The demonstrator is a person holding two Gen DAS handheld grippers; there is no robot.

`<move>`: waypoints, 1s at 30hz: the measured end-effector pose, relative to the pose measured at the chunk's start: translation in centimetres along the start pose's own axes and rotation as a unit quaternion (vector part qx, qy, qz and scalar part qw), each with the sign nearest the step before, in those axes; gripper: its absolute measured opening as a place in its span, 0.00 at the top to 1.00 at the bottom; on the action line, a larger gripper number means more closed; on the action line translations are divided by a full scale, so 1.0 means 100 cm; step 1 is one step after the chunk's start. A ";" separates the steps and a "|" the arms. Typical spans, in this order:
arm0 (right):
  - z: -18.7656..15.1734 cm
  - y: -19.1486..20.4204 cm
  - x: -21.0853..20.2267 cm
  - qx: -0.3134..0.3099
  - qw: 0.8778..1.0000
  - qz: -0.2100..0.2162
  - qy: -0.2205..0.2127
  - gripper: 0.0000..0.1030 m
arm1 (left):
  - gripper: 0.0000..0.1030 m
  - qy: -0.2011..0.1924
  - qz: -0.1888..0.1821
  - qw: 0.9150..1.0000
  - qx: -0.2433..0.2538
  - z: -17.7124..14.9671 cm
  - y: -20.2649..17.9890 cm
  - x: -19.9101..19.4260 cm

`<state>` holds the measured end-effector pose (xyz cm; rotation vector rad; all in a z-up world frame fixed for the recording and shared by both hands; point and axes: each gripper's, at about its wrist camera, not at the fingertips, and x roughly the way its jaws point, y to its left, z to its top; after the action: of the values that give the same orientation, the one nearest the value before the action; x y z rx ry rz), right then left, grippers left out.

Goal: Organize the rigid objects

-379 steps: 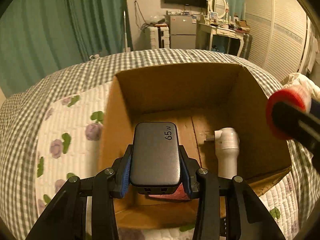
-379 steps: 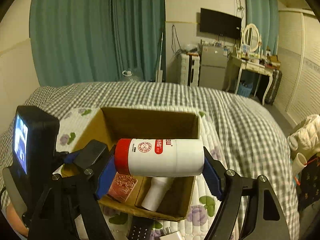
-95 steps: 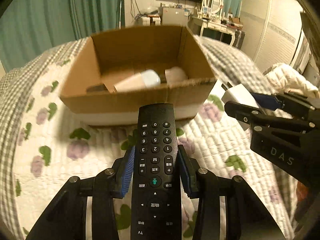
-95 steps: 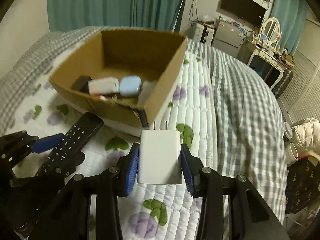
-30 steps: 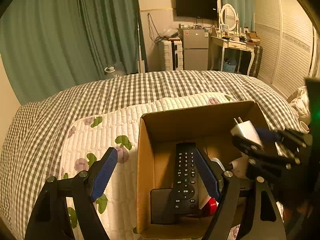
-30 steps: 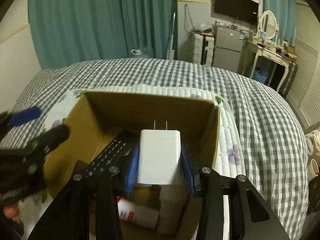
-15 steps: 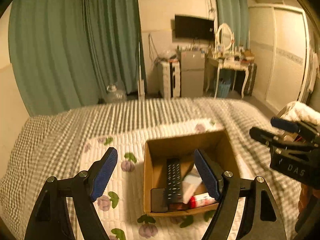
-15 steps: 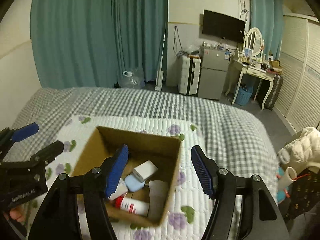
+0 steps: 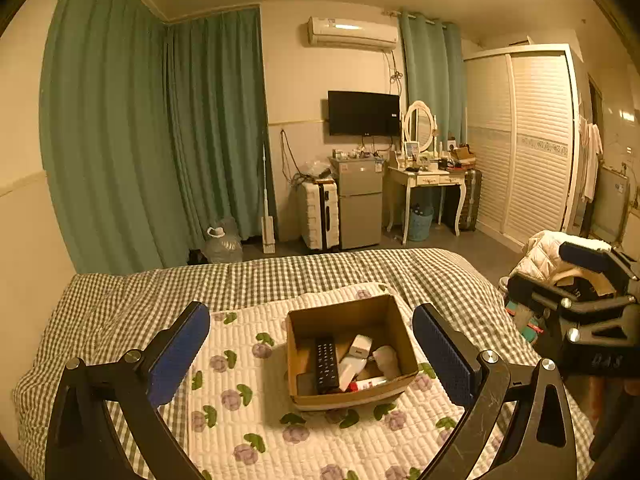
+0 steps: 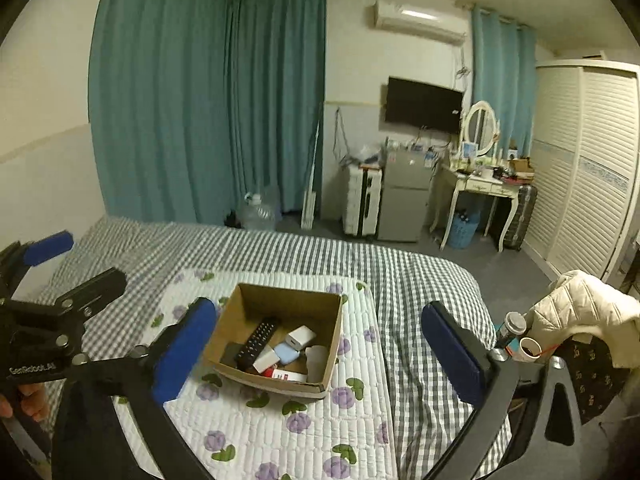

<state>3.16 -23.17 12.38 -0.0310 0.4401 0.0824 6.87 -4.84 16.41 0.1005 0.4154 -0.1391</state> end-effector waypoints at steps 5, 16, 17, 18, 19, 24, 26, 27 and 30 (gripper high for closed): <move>-0.035 0.008 0.002 0.024 0.999 0.010 -0.023 0.00 | 0.00 0.004 0.018 1.000 -0.023 -0.031 0.006 0.010; -0.140 0.026 0.077 -0.012 1.000 0.001 -0.003 0.00 | 0.00 -0.033 0.075 0.996 0.018 -0.120 -0.015 0.035; -0.144 0.025 0.081 -0.009 1.000 0.007 0.007 0.00 | 0.00 -0.030 0.075 0.996 0.028 -0.127 -0.018 0.038; -0.149 0.025 0.086 -0.010 1.000 0.007 0.017 0.00 | 0.00 -0.025 0.075 0.996 0.029 -0.132 -0.018 0.041; -0.152 0.024 0.089 -0.011 1.000 0.004 0.022 0.00 | 0.00 -0.016 0.071 0.997 0.024 -0.137 -0.017 0.045; -0.152 0.016 0.092 0.012 1.000 0.000 0.026 0.00 | 0.00 0.012 0.065 0.998 0.003 -0.153 -0.010 0.058; -0.149 0.014 0.089 0.019 1.000 0.000 0.019 0.00 | 0.00 0.016 0.065 0.998 -0.001 -0.155 -0.009 0.059; -0.148 0.014 0.087 0.021 1.000 0.002 0.015 0.00 | 0.00 0.016 0.066 0.998 -0.003 -0.157 -0.009 0.059; -0.146 0.015 0.084 0.017 1.000 0.005 0.009 0.00 | 0.00 0.017 0.067 0.998 -0.010 -0.157 -0.007 0.059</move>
<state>4.42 -21.78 -4.43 0.0037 0.4594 0.0847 5.89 -4.21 -0.34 0.1115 0.4434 -0.0016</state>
